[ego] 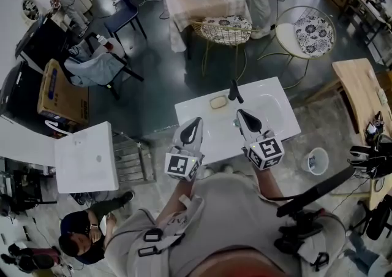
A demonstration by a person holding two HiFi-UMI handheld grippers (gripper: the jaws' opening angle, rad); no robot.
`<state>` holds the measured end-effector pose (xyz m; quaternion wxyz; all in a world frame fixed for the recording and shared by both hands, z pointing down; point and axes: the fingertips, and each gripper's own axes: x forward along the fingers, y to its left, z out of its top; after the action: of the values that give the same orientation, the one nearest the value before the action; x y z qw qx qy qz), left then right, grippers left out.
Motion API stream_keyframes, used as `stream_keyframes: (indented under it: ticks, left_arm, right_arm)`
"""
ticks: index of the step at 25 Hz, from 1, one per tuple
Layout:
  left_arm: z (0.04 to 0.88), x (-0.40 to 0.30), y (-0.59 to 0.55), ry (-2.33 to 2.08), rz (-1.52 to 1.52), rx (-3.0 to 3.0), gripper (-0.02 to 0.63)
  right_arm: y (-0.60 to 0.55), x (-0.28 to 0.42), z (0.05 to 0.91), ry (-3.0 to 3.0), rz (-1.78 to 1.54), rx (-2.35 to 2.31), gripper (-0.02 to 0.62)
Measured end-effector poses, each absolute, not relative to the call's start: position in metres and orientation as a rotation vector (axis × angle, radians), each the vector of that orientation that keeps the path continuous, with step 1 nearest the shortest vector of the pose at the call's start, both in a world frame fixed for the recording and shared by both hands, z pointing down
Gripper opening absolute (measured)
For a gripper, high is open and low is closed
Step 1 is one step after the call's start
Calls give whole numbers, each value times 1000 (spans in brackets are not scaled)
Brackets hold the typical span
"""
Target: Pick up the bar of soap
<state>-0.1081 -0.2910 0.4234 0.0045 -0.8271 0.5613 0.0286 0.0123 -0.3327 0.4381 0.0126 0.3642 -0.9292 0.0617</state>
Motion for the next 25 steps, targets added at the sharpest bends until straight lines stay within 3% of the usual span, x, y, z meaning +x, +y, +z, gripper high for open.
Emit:
stream_keyframes:
  ticks: [12,13,16,17,25]
  left_arm:
    - [422,-116,-290,1661,83,-2636,8]
    - [420,-119,-291,1671,95,-2623,47]
    - [410,-131,-294,1719,162,-2549,377]
    - [409,-135,-294,1731,164,-2527,403]
    - [417,-139,-296,1695,109,-2584,396]
  right_arm:
    - [-333,-13,449,-2887,207,1089,2]
    - [-333,-16,449,-2888,207,1084,2]
    - [-332,-22,451,-2879,213,1079,2]
    - [-333,-23,451,-2875,215,1079,2]
    - [-330,-28,451,-2865,210,1067,2]
